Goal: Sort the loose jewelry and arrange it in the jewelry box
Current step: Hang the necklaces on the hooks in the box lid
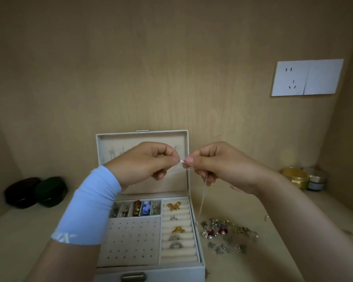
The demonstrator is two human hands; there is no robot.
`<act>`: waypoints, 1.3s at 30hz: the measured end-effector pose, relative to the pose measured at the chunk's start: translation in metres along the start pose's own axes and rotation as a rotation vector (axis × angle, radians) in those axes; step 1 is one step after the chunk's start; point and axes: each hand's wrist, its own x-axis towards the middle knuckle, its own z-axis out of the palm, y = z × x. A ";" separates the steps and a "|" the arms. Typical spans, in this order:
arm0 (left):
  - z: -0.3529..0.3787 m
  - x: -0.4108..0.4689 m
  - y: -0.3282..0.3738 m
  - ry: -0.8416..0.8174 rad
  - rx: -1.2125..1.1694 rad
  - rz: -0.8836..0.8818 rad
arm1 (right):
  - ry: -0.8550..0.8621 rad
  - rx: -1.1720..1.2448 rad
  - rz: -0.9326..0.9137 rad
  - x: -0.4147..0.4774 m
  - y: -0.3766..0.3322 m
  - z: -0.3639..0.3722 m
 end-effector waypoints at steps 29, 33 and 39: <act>-0.074 -0.028 -0.052 0.014 -0.068 -0.175 | -0.344 0.259 0.106 0.049 0.009 0.020; -0.075 -0.024 -0.058 0.055 0.066 -0.255 | -0.443 0.336 0.052 0.043 0.018 0.003; -0.070 -0.022 -0.060 -0.111 0.250 -0.421 | -0.294 0.507 -0.006 0.048 0.011 0.004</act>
